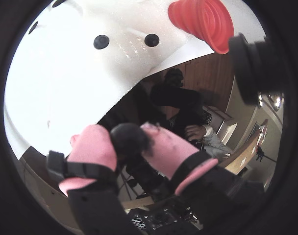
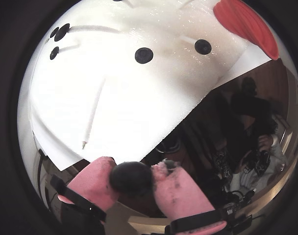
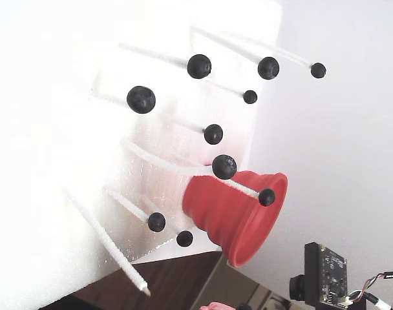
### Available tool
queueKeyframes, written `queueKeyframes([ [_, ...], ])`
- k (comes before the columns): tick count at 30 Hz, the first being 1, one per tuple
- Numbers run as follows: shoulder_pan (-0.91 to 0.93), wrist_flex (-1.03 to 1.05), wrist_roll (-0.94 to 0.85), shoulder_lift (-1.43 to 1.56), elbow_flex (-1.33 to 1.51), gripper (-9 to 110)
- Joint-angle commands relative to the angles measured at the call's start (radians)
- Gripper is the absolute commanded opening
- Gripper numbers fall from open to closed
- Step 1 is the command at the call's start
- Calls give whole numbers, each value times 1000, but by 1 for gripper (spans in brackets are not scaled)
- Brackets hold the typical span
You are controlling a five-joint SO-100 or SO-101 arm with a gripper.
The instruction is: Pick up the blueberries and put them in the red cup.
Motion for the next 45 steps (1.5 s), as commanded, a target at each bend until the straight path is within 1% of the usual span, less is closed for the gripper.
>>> queueKeyframes([
  [1,41,5,-14,49,-97,11],
  [14,169,-6,-80,52,-129,11],
  [30,321,-104,-147,-18,-183,11],
  [45,448,-207,-146,-81,-202,11],
])
